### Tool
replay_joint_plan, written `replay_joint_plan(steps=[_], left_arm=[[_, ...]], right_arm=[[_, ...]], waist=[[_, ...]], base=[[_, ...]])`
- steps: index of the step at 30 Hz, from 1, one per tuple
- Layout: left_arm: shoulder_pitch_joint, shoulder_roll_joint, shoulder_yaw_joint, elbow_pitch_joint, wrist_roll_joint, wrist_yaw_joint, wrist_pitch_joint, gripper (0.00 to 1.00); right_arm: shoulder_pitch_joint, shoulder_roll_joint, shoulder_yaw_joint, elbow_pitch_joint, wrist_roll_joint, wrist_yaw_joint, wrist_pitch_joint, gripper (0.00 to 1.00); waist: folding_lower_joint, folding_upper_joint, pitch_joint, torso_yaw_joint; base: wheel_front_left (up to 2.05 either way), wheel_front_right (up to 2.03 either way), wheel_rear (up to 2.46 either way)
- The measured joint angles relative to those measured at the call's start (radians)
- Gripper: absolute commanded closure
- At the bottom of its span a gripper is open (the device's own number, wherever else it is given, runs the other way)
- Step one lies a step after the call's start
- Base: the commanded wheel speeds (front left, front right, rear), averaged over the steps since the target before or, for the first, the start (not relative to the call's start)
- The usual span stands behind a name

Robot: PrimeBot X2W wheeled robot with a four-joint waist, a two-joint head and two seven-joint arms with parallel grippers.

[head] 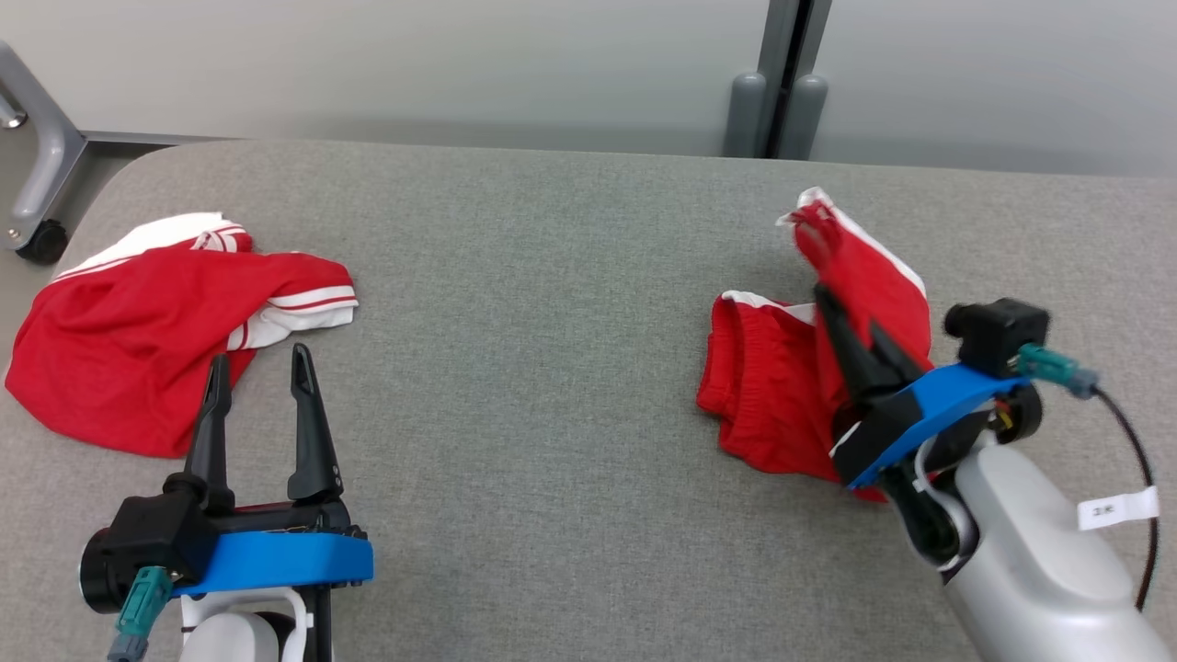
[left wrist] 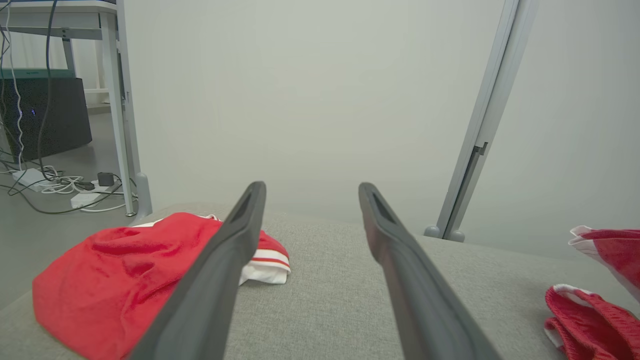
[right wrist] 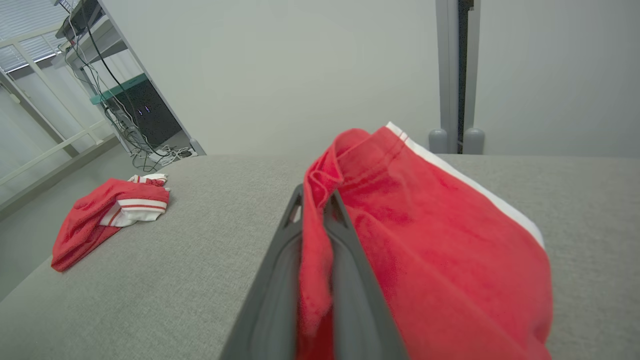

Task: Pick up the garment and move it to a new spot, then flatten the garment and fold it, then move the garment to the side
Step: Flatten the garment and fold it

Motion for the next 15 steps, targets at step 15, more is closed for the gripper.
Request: replay_joint_plan(steps=[15], left_arm=[[-0.005,0.0,-0.012,-0.003,-0.016,0.01,0.0,0.0]], right_arm=[[0.097,0.05,0.131,-0.02,-0.048,0.0,0.027,1.0]], waist=[[0.0,0.0,0.032,0.029]], base=[[0.0,0.0,0.0]])
